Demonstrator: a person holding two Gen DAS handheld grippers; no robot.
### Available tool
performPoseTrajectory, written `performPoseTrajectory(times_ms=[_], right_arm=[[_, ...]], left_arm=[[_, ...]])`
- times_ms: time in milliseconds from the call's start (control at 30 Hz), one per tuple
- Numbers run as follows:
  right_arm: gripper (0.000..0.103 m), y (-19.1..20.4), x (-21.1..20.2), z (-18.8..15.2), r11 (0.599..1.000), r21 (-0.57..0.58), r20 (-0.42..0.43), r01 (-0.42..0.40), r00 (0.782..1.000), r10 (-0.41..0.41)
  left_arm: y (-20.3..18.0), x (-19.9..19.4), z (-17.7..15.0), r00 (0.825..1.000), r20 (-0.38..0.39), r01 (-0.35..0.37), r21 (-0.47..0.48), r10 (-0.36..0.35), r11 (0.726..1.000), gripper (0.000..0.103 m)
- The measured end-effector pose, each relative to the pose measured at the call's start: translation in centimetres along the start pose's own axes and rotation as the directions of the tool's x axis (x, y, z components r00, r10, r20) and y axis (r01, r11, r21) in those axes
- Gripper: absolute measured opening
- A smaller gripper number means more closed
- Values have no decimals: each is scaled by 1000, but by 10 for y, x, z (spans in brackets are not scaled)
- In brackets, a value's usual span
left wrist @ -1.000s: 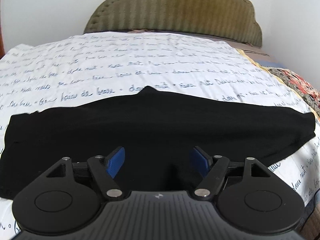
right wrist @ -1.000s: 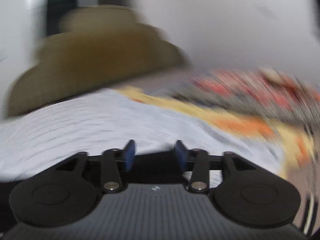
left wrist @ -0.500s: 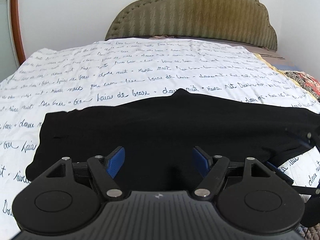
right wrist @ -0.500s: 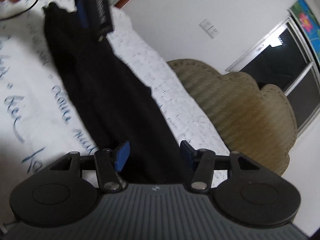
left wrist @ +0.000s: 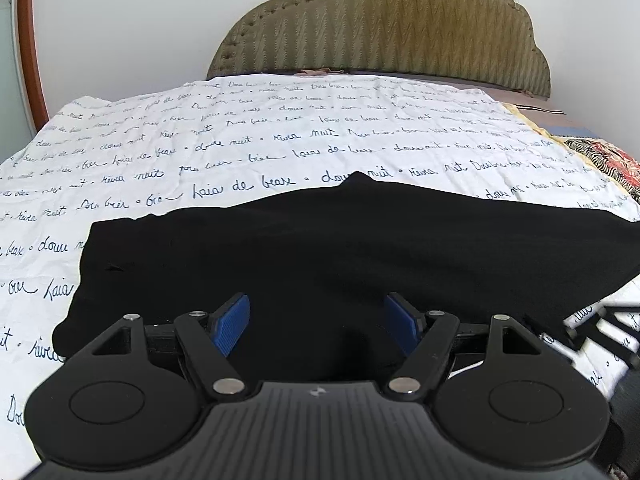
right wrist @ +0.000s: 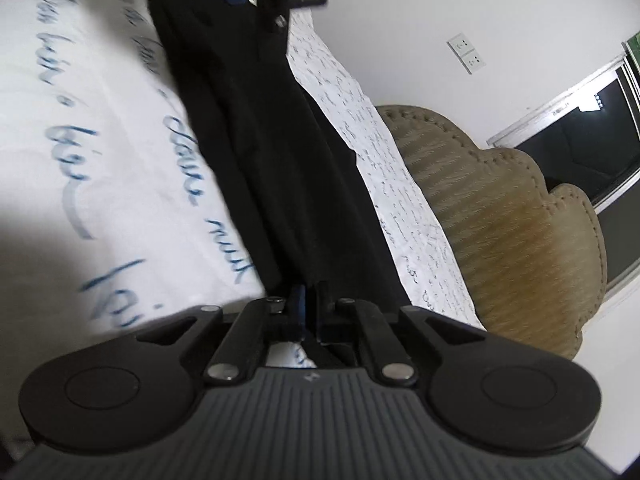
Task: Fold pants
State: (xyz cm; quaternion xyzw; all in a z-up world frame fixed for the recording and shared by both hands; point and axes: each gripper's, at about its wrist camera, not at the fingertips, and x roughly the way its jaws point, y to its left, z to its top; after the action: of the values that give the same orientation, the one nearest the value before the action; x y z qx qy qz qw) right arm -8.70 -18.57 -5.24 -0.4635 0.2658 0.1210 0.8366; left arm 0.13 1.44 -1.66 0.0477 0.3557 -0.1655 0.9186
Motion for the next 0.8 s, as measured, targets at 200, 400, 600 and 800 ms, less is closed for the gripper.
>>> performPoseTrajectory(times_ms=[200,400,600,800], right_arm=[[8,5,-7,0,1000,3,-8,-3,1000,3],[20,0,-26,40,996,53,161,-72,985,62],[21,28,-6,77,993,-90,216,-72,972,90],[13,39,9,89,990,-98,186,-101,975,118]], left_arm=[[16,4,3,999,-6,-39,-48,39,998,74],[55,-4,9,992,19,-123,-165,128,979,74],[89,-9,6,990,-8,-138,-253,140,958,74],[106,-14,1,984,-4,-172,-263,177,949,74]])
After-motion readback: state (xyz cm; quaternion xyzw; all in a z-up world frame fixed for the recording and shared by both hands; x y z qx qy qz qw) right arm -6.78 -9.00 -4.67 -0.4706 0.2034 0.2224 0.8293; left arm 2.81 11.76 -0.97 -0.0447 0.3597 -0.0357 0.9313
